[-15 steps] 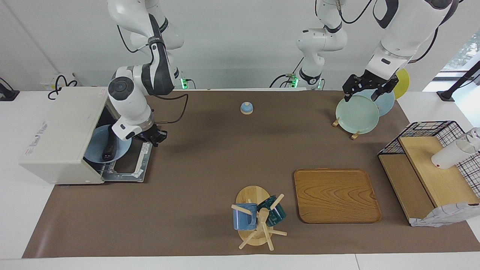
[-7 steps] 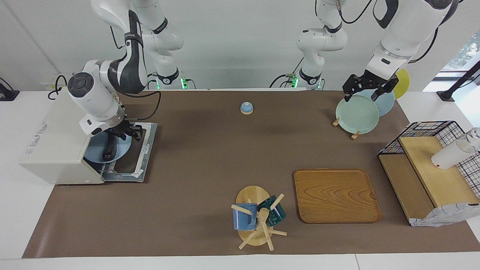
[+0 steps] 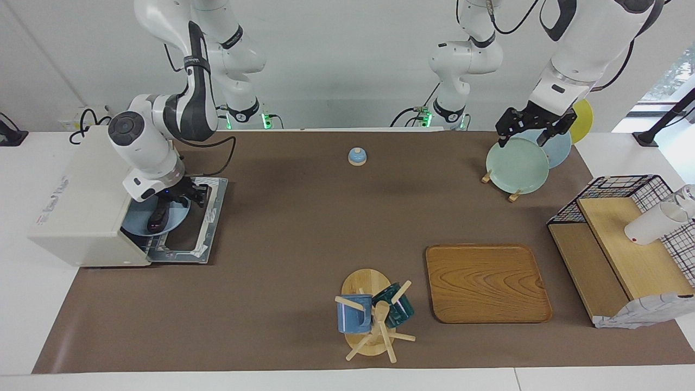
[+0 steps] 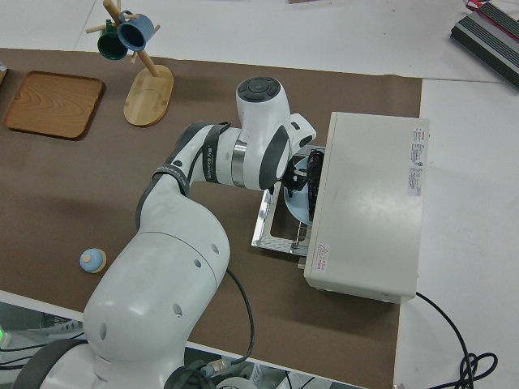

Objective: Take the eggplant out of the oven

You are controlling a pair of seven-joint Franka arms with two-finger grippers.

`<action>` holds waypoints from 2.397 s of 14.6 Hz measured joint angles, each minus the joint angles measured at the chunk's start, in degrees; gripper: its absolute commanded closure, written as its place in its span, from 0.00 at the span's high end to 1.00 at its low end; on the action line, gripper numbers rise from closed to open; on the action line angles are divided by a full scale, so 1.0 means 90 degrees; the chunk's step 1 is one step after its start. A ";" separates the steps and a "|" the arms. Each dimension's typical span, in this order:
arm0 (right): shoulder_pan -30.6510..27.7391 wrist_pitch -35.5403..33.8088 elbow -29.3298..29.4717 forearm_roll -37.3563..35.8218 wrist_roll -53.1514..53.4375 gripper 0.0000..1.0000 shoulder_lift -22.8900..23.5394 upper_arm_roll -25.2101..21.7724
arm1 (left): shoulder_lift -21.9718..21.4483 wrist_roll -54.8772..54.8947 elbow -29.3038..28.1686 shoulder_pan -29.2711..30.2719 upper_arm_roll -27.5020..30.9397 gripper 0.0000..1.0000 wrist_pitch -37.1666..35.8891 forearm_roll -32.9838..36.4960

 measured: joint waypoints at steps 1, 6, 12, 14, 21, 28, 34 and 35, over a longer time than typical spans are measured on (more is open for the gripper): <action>-0.0020 0.0001 -0.0021 -0.0053 -0.0092 0.23 -0.0020 -0.0004 | 0.0000 0.0000 0.0000 0.0000 0.0000 1.00 0.0000 0.0000; 0.0030 -0.0020 -0.0137 -0.0409 -0.0169 0.00 -0.0188 0.0035 | 0.0000 0.0000 0.0000 0.0000 0.0000 1.00 0.0001 0.0000; 0.1681 -0.1362 0.0929 -0.0684 0.0706 0.00 -0.0143 0.0113 | 0.0000 0.0000 0.0000 0.0000 0.0000 1.00 0.0001 0.0000; 0.2498 -0.1391 0.1064 -0.0683 0.1640 0.00 -0.0082 0.0138 | 0.0000 0.0000 0.0000 0.0000 0.0000 1.00 0.0002 0.0000; 0.4496 -0.1229 0.2464 -0.0656 0.4568 0.00 0.0950 0.0165 | 0.0000 -0.0001 0.0000 0.0000 0.0009 1.00 0.0016 0.0000; 0.5201 0.0003 0.4316 -0.0163 0.5939 0.00 0.3216 0.0165 | 0.0000 -0.0001 0.0000 0.0002 0.0028 1.00 0.0025 0.0000; 0.5187 0.0637 0.4356 0.0447 0.5957 0.42 0.3225 0.0156 | 0.0000 -0.0001 0.0000 0.0002 0.0029 1.00 0.0052 0.0000; 0.5189 0.0655 0.4361 0.0446 0.5957 0.42 0.3221 0.0156 | 0.0000 -0.0002 0.0000 0.0002 0.0029 1.00 0.0066 0.0000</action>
